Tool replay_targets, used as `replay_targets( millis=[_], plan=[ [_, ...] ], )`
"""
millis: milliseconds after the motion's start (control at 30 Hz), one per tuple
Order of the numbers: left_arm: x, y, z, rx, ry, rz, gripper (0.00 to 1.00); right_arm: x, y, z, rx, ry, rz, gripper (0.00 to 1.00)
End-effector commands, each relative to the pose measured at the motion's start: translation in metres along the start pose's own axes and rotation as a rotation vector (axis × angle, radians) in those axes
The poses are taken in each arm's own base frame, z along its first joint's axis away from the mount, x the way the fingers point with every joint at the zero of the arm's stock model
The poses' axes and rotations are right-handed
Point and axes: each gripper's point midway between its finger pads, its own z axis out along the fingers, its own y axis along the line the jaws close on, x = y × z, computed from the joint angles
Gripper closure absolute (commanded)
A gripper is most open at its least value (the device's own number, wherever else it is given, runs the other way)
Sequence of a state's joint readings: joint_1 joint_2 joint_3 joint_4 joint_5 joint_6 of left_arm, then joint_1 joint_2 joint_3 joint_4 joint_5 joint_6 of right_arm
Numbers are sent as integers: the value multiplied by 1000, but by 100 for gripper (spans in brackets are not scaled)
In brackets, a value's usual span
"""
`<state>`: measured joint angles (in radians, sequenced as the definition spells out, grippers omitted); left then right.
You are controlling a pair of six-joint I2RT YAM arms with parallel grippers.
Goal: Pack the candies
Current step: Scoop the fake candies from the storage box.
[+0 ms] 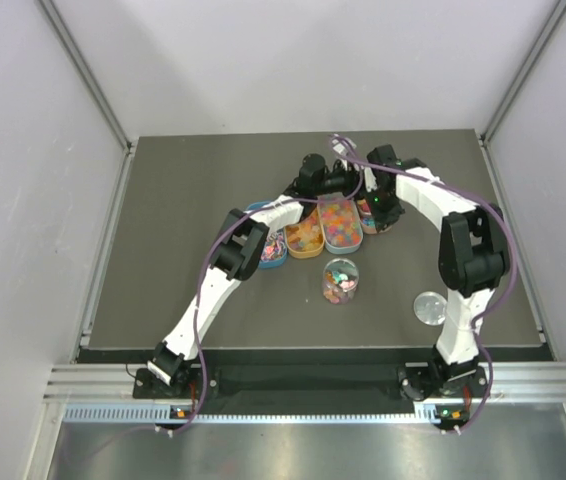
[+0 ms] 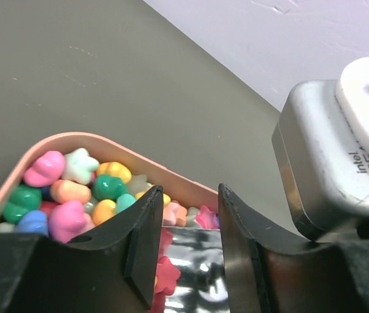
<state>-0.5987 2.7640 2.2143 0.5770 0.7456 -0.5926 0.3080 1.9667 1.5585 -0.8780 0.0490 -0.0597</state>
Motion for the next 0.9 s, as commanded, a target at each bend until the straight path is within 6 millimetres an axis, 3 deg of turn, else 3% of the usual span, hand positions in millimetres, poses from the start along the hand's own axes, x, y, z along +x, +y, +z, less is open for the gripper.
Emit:
replay_targets(
  millis=[0, 467, 567, 667, 767, 867],
  plan=[
    [-37, -65, 13, 149, -42, 114, 57, -17, 21, -7, -49, -109, -52, 100],
    [-37, -83, 9, 202, -15, 107, 60, 20, 22, -42, -77, -148, -77, 100],
    [-59, -89, 6, 192, -84, 136, 49, 21, 25, -39, -95, -148, -81, 100],
    [-85, -88, 5, 157, -149, 176, 48, 19, 28, -34, -113, -148, -89, 100],
    [-124, -84, -6, 123, -230, 211, 43, 17, 29, -25, -117, -138, -95, 100],
    [-151, -91, -16, 122, -266, 241, 42, 14, 30, -18, -120, -134, -98, 100]
  ],
)
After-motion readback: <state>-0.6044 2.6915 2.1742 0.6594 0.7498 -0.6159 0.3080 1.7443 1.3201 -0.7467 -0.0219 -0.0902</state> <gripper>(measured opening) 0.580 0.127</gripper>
